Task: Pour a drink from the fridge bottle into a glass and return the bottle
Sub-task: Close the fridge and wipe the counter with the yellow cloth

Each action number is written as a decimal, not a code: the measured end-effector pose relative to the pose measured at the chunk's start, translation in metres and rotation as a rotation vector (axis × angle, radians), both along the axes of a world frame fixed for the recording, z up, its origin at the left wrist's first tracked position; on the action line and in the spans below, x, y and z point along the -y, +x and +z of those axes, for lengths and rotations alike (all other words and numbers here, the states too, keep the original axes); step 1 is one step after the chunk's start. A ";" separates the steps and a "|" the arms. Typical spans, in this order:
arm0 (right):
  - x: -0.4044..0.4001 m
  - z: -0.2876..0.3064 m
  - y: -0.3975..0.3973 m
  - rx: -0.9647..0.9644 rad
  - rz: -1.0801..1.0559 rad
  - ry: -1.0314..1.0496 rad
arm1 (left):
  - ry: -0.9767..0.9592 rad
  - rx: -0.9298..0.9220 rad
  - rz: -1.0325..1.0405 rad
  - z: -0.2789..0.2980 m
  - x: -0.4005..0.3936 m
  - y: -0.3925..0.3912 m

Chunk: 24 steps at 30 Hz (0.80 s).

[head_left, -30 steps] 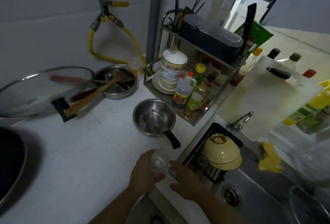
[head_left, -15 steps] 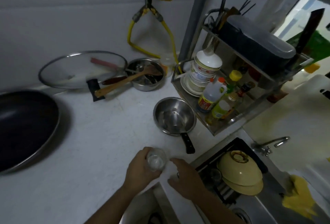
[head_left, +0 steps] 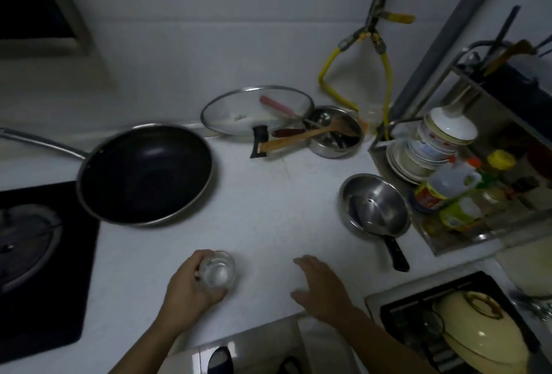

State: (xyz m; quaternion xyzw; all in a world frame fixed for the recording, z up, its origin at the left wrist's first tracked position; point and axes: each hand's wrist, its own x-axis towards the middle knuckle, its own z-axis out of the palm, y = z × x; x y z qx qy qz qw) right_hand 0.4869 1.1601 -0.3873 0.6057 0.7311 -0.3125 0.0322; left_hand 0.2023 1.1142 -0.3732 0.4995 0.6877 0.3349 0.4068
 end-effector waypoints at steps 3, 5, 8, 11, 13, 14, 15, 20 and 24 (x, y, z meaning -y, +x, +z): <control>0.000 -0.005 -0.016 0.087 0.092 -0.020 | -0.018 -0.010 0.069 0.000 0.016 -0.033; 0.001 -0.008 -0.026 0.133 0.130 -0.017 | -0.026 -0.012 0.101 -0.002 0.026 -0.052; 0.001 -0.012 -0.038 0.176 0.167 -0.003 | -0.042 -0.013 0.140 -0.005 0.036 -0.074; 0.001 -0.018 -0.044 0.217 0.179 -0.038 | -0.068 0.002 0.176 -0.009 0.042 -0.087; 0.001 -0.022 -0.046 0.225 0.161 -0.064 | -0.078 0.008 0.191 -0.011 0.045 -0.093; 0.001 -0.023 -0.047 0.228 0.154 -0.068 | -0.079 0.010 0.196 -0.011 0.046 -0.094; 0.000 -0.024 -0.047 0.235 0.150 -0.069 | -0.078 0.011 0.198 -0.012 0.045 -0.095; 0.000 -0.027 -0.050 0.236 0.121 -0.061 | -0.089 0.036 0.186 -0.009 0.041 -0.093; 0.003 -0.029 -0.054 0.256 0.125 -0.053 | -0.096 0.060 0.155 -0.009 0.041 -0.098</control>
